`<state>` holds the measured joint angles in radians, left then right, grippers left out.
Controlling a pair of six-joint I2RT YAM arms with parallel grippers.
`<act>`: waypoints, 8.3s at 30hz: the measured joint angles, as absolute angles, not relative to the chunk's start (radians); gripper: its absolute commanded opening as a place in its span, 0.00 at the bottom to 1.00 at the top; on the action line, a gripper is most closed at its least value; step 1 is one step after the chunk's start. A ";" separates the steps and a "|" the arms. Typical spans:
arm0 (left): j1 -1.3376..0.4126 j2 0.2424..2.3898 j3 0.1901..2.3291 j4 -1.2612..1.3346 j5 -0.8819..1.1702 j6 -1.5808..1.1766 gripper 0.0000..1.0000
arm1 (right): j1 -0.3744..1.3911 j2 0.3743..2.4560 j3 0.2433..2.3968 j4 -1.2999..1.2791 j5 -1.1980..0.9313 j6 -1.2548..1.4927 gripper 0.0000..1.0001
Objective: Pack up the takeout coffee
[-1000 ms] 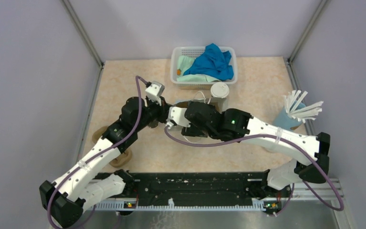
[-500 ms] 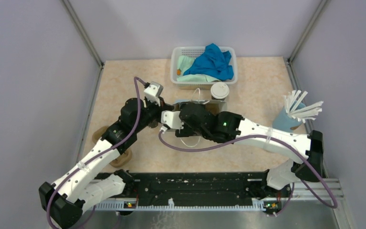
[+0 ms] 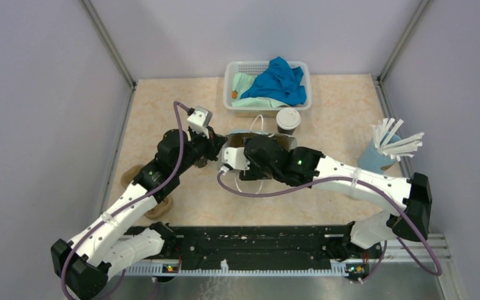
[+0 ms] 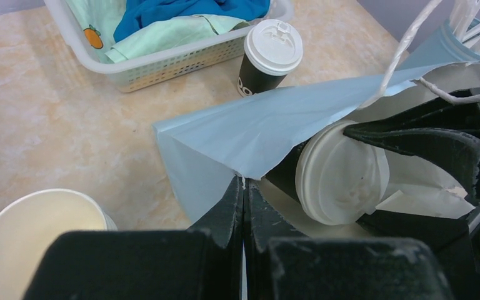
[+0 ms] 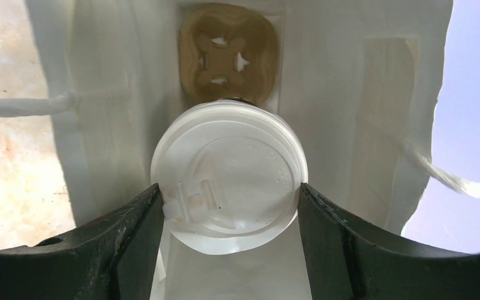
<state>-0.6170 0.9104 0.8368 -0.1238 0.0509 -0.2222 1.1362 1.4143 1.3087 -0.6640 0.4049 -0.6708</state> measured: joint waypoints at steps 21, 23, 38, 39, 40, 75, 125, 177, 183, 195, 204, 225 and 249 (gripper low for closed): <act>-0.617 0.812 0.675 -0.035 0.022 -0.235 0.00 | 1.139 1.442 1.308 -0.669 0.440 -0.645 0.62; -0.617 0.812 0.675 -0.035 0.022 -0.239 0.00 | 1.139 1.438 1.293 -0.661 0.451 -0.662 0.62; -0.617 0.822 0.679 -0.064 0.099 -0.271 0.00 | 1.093 1.437 1.192 -0.514 0.452 -0.690 0.62; -0.617 0.821 0.679 -0.065 0.105 -0.272 0.00 | 1.090 1.435 1.184 -0.501 0.456 -0.690 0.62; -0.617 0.820 0.679 -0.067 0.112 -0.275 0.00 | 1.085 1.432 1.175 -0.491 0.459 -0.689 0.62; -0.629 0.807 0.686 -0.094 0.137 -0.266 0.00 | 0.979 1.456 1.087 -0.316 0.379 -0.615 0.59; -0.636 1.142 1.300 -0.743 0.192 -0.511 0.00 | 0.984 1.482 1.313 -0.842 0.095 -0.283 0.63; -0.638 1.166 1.314 -0.776 -0.075 -0.512 0.00 | 1.029 1.638 1.480 -0.955 0.082 -0.299 0.99; -0.636 1.166 1.315 -0.748 -0.073 -0.506 0.00 | 1.045 1.638 1.565 -1.029 0.109 -0.254 0.98; -0.636 1.170 1.322 -0.718 -0.072 -0.507 0.00 | 1.065 1.636 1.620 -1.132 0.154 -0.152 0.86; -0.636 1.167 1.325 -0.717 -0.088 -0.506 0.00 | 1.069 1.596 1.586 -1.121 0.175 -0.130 0.85; -0.636 1.062 1.232 -0.721 -0.077 -0.636 0.24 | 1.071 1.495 1.919 -1.031 0.128 0.148 0.98; -0.635 1.061 1.344 -0.987 -0.039 -0.727 0.98 | 0.839 1.100 1.470 -1.075 0.023 0.708 0.97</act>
